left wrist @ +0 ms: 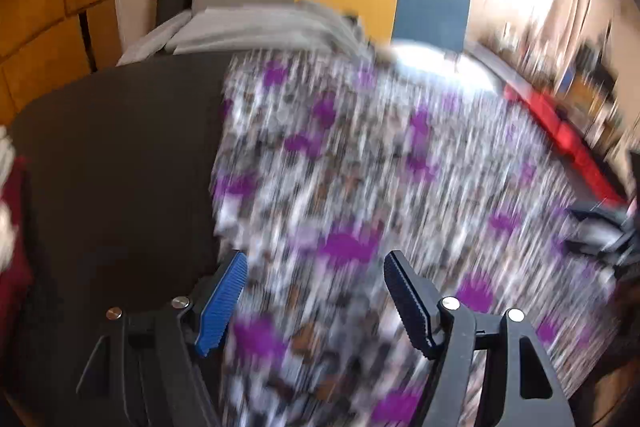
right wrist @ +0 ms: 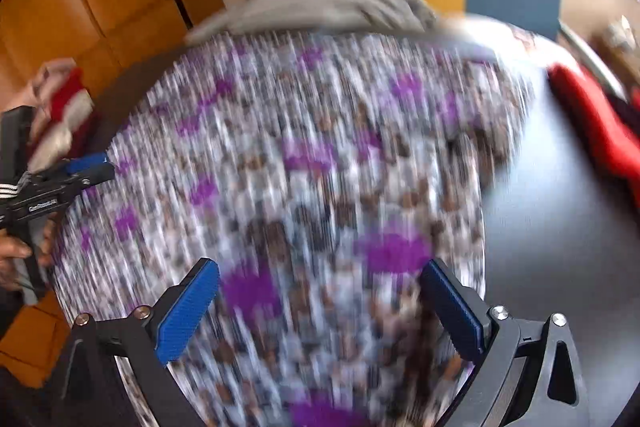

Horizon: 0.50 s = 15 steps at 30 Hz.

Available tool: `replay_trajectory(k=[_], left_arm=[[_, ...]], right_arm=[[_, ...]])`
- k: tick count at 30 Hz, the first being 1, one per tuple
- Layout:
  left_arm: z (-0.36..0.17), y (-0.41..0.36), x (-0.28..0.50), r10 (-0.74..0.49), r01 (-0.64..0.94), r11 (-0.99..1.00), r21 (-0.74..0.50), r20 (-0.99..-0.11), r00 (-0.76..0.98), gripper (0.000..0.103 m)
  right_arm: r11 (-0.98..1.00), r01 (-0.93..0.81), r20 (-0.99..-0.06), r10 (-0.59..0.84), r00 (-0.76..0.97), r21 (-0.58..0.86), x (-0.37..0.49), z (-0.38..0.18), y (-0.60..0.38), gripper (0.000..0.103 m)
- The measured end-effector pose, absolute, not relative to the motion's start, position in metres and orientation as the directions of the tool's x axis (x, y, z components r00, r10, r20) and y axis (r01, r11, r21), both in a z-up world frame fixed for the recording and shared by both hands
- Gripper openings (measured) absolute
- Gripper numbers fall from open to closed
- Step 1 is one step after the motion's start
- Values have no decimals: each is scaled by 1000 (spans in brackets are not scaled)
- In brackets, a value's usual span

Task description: Fold clothes

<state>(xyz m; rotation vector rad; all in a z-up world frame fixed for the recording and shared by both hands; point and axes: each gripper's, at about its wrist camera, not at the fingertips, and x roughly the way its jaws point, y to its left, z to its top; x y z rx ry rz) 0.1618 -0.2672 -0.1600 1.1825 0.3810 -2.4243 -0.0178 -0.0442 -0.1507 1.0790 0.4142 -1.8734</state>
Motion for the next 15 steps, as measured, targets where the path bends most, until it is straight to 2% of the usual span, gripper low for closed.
replay_trajectory(k=[3,7,11,13,15], left_arm=[[-163,-260,177,-285,483,-874,-51,-752,-595,76],[-164,-264,173,-301,509,-858,-63,-743,-598,78],[-154,-266,178,-265,520,-848,-104,-767,-584,76],[-139,-265,194,-242,526,-834,-165,-748,-618,76],[-128,-265,217,-265,536,-828,-168,-724,-637,76]], right_arm=[[-533,845,-763,-562,-318,39,5,-158,-27,103],[-539,839,-749,-586,-311,73,1,-160,-24,103],[-561,825,-754,-568,-331,60,3,-155,-23,103],[-594,802,-783,-530,-327,67,4,-147,-20,103],[-604,788,-760,-565,-322,116,7,-130,-3,102]])
